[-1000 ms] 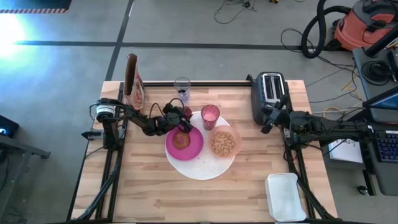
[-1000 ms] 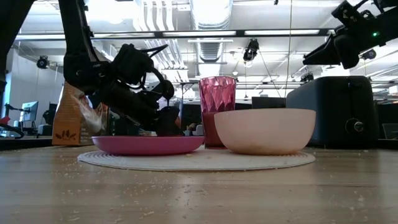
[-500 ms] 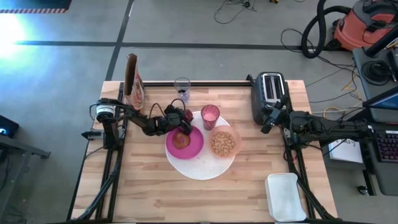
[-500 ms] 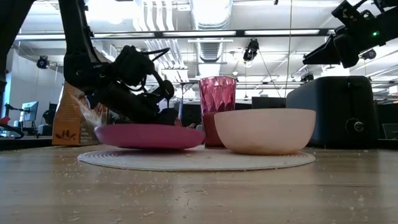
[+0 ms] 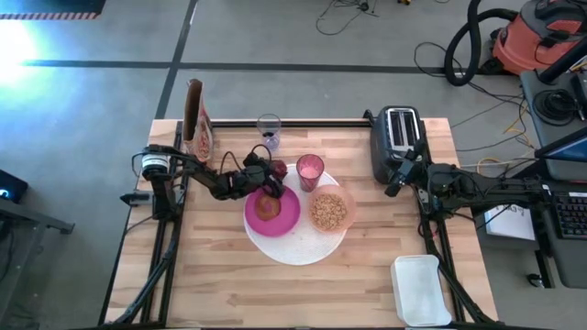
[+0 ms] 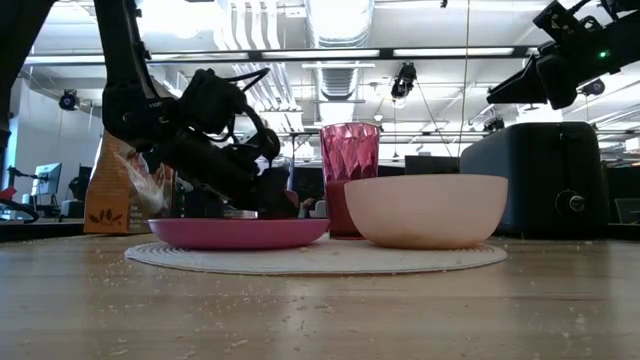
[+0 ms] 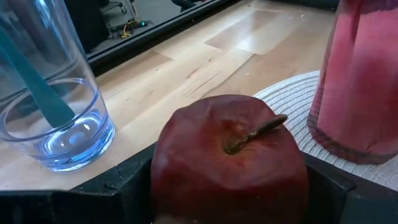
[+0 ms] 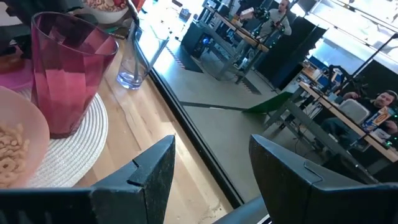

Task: Arrange a breakfast setting
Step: Put the apple to the top of the pink plate, then put the spoon to the right of the orange bowl

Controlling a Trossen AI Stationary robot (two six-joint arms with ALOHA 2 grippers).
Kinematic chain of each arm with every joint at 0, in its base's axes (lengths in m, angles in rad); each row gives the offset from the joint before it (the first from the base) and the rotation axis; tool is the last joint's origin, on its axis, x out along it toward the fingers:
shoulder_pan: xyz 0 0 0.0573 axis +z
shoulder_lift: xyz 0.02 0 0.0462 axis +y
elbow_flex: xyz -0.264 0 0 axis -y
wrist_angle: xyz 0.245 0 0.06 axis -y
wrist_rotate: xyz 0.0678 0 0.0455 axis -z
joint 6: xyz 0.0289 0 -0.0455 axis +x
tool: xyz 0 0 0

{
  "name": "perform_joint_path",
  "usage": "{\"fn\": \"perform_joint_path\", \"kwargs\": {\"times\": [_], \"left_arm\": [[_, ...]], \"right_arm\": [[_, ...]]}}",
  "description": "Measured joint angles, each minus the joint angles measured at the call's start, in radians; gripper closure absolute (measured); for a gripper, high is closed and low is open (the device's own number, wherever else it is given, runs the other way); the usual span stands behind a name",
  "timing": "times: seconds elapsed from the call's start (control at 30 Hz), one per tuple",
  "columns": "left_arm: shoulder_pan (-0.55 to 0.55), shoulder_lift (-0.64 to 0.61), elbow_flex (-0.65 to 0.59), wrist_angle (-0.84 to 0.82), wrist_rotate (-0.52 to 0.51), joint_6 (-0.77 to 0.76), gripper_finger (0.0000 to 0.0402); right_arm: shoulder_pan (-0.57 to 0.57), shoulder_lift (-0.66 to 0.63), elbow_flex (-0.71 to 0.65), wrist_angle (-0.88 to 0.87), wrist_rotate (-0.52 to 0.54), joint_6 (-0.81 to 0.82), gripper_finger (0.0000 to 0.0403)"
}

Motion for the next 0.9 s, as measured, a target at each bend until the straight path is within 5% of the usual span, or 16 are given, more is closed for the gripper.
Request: {"fn": "perform_joint_path", "kwargs": {"times": [0.47, 0.9], "left_arm": [[-0.007, -0.099, 0.000, 0.017, 0.026, 0.031, 0.0131], [-0.088, -0.452, -0.003, -0.220, 0.059, 0.154, 0.0131]], "right_arm": [[0.000, 0.000, 0.000, 0.000, 0.000, 0.000, 0.0206], [0.000, 0.000, 0.000, 0.000, 0.000, 0.000, 0.0207]]}}
